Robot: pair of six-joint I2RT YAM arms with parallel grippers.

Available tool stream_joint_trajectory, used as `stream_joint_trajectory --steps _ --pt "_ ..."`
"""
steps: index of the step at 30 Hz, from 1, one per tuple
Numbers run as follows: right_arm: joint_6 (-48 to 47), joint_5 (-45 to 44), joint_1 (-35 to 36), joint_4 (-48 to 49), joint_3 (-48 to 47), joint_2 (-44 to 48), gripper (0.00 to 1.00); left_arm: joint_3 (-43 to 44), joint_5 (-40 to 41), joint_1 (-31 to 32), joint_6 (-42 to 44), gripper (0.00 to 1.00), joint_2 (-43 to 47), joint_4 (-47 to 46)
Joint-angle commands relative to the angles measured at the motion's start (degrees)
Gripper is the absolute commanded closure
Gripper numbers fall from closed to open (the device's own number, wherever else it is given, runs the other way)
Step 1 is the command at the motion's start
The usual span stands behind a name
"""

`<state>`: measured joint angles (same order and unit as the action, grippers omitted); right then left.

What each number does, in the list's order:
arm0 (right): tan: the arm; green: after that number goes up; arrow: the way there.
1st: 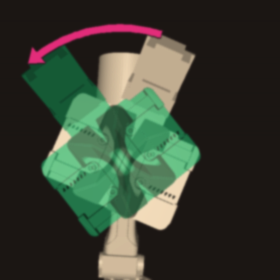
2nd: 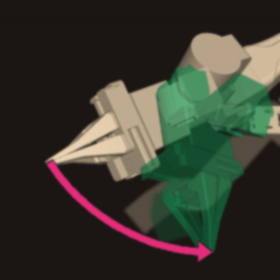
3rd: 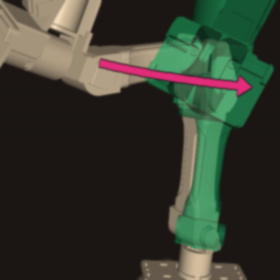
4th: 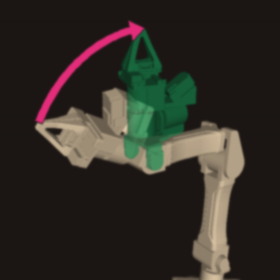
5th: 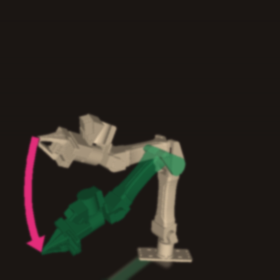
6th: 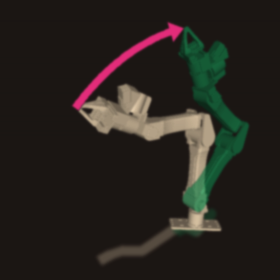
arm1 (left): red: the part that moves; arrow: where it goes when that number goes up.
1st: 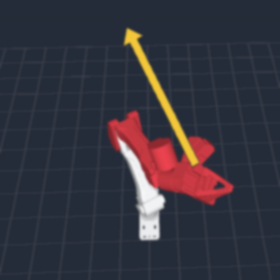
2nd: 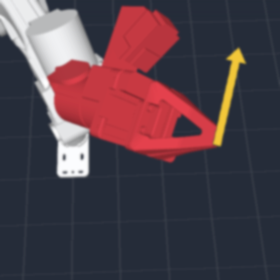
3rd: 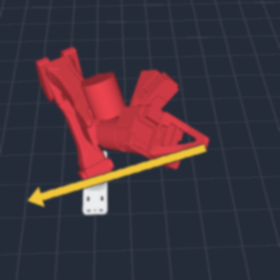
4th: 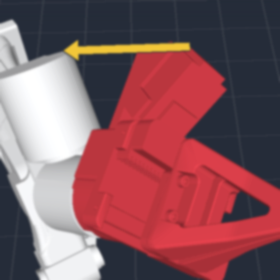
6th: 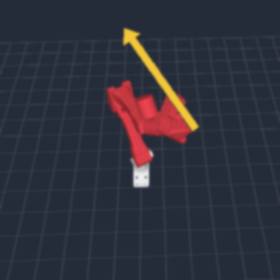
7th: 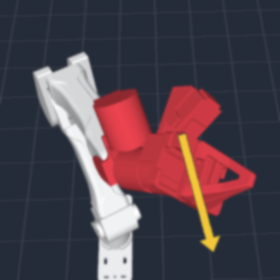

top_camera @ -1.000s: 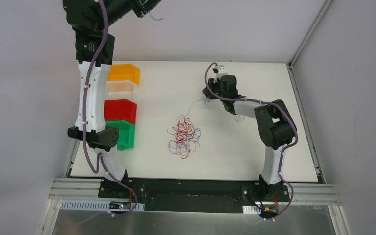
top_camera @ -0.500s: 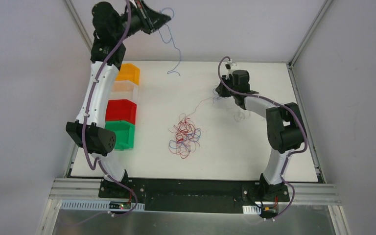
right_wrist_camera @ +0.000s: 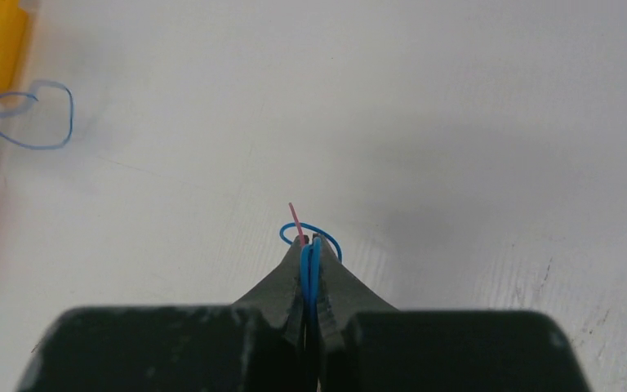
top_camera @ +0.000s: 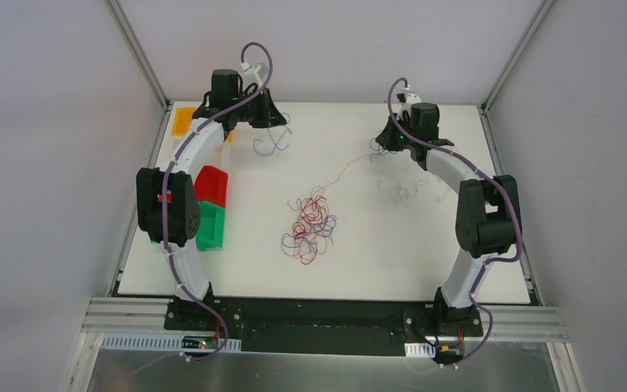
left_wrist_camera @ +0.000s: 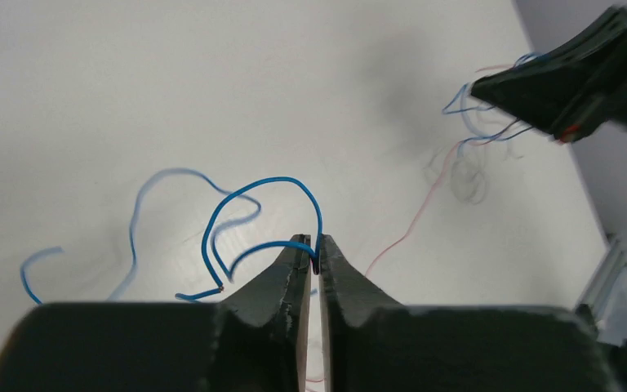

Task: Untangle the cables

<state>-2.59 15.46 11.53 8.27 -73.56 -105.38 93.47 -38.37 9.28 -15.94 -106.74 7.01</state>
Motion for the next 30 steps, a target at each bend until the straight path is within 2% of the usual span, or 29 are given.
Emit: stream_joint_trajectory --steps 1,2,3,6,8,13,18,20,21,22,24,25,30 --pt "1.9 8.1 -0.8 -5.6 -5.2 3.2 1.0 0.5 0.3 -0.7 8.8 0.71 -3.4 6.3" --pt "2.4 9.4 -0.9 -6.8 -6.1 3.5 1.0 0.3 -2.5 -0.6 9.7 0.51 -3.3 7.2" --pt "3.8 11.0 -0.9 -7.4 -6.6 3.8 1.0 -0.4 -4.7 -0.4 10.1 0.39 -2.8 7.4" --pt "6.2 13.8 -0.9 -8.0 -7.2 4.9 1.0 -1.9 -10.5 2.0 11.6 0.23 -1.3 7.3" --pt "7.6 15.2 -0.9 -7.9 -7.2 5.6 1.0 -1.7 -12.1 4.8 12.9 0.18 -1.4 7.2" --pt "10.9 17.3 -0.9 -8.0 -7.2 7.1 1.0 2.6 -14.9 11.9 12.9 0.15 -5.9 7.3" --pt "13.8 18.2 -0.8 -8.0 -7.0 8.9 1.0 6.8 -13.0 16.5 11.5 0.13 -11.6 6.1" --pt "14.2 18.2 -0.8 -8.0 -6.8 9.6 1.0 8.2 -11.3 17.6 10.3 0.18 -14.3 5.7" --pt "14.1 17.9 -1.0 -8.0 -6.6 10.1 1.0 8.8 -10.5 17.9 9.5 0.25 -15.2 5.7" --pt "13.6 17.9 -1.2 -8.0 -6.5 10.4 1.0 8.9 -10.3 17.9 8.3 0.37 -15.9 5.6" --pt "12.9 17.7 -2.2 -9.7 -6.7 10.7 1.0 7.0 -10.4 17.6 8.6 0.74 -15.3 6.0" --pt "12.4 17.6 -3.1 -10.6 -7.0 10.6 1.0 5.0 -10.6 17.3 9.1 1.0 -14.1 6.1" --pt "8.9 14.6 -8.7 -12.4 -9.3 9.3 0.99 -8.2 -11.2 12.8 9.7 1.0 -5.1 6.2"
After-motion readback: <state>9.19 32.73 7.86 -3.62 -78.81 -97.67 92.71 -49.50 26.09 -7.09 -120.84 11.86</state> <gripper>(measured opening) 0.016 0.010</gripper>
